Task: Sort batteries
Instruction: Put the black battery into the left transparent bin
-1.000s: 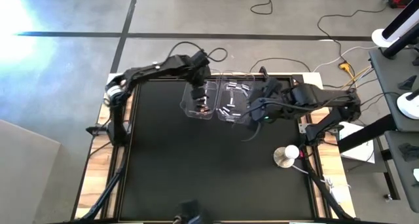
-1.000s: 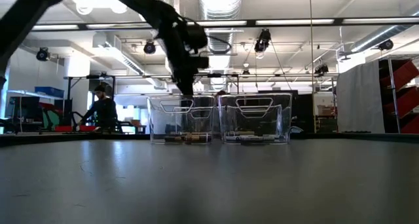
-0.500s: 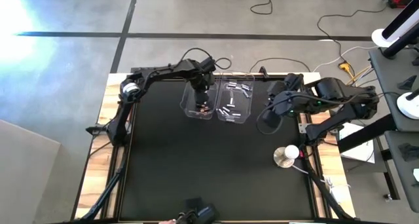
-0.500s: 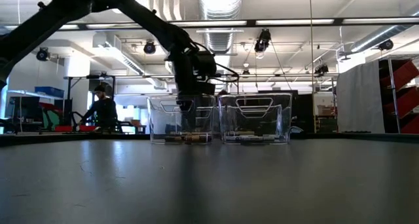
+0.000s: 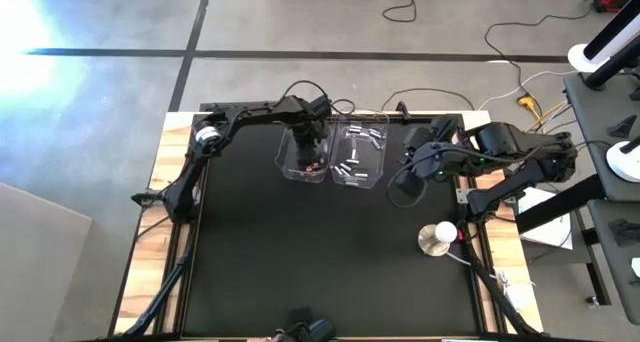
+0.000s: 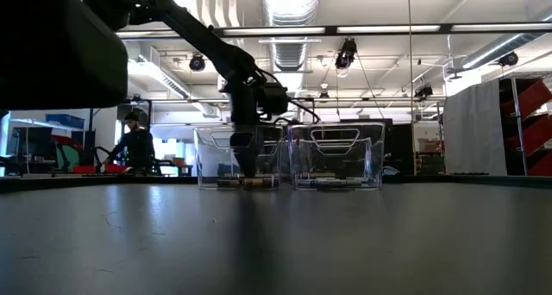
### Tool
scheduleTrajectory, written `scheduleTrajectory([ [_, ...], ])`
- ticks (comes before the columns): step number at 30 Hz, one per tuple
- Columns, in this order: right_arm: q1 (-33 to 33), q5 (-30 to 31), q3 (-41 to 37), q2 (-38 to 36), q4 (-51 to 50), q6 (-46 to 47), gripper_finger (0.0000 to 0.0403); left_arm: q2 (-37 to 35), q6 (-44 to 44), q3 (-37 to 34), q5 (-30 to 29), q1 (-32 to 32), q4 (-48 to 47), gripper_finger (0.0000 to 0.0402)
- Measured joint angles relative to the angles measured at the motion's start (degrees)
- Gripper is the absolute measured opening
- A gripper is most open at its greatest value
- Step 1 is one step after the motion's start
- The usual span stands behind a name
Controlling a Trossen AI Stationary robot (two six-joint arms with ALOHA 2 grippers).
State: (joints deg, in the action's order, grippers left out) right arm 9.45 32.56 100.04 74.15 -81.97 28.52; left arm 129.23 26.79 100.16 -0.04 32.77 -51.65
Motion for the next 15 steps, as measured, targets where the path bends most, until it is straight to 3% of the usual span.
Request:
scheduleTrajectory([
  [6,0.0,0.0,0.0,-0.1,-0.3,-0.1,0.0192,0.2,-0.2,0.3,0.9,-0.1,-0.4,0.0025],
  [15,-1.9,-1.7,0.0,0.0,-0.6,0.7,0.0201,-0.3,-4.4,0.3,1.6,-0.3,-3.4,0.0101],
])
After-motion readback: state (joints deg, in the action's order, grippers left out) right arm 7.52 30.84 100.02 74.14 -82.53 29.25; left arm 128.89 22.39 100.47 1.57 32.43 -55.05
